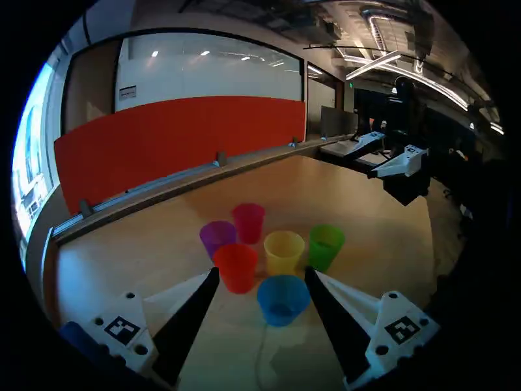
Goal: Pour water
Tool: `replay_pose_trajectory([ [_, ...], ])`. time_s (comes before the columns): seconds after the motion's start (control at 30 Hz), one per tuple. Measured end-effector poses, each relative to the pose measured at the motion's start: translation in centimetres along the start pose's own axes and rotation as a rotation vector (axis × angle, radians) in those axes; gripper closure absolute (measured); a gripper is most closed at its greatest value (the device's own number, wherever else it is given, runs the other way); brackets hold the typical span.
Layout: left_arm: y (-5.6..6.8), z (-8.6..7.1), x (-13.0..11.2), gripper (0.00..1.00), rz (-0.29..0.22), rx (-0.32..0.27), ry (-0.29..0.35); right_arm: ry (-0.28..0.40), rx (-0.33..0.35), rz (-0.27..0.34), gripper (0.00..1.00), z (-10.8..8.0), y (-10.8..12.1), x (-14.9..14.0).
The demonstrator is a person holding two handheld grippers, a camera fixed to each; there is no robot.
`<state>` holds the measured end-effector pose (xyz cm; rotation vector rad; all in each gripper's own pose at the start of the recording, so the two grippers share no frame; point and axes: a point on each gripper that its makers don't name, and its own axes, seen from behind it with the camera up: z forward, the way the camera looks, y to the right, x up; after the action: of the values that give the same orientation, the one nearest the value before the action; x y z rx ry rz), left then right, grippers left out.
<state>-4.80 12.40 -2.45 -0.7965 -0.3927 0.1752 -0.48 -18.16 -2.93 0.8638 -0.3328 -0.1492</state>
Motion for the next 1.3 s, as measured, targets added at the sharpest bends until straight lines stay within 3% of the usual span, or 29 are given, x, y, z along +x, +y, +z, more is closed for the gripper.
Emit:
replay_pose_trajectory([
  [0.4, 1.7, 1.6, -4.5, 0.02, 0.046, -0.056, -0.087, -0.064, 0.027, -0.012, 0.01, 1.9, -0.3, -3.0],
  [0.8, 2.8, 3.0, -8.1, 0.02, 0.061, -0.099, -0.152, -0.117, 0.044, -0.009, 0.01, 3.3, -0.5, -5.8],
  [1.3, 3.4, 5.1, -9.5, 0.02, 0.069, -0.125, -0.189, -0.15, 0.064, -0.021, 0.01, 4.4, -0.9, -7.3],
])
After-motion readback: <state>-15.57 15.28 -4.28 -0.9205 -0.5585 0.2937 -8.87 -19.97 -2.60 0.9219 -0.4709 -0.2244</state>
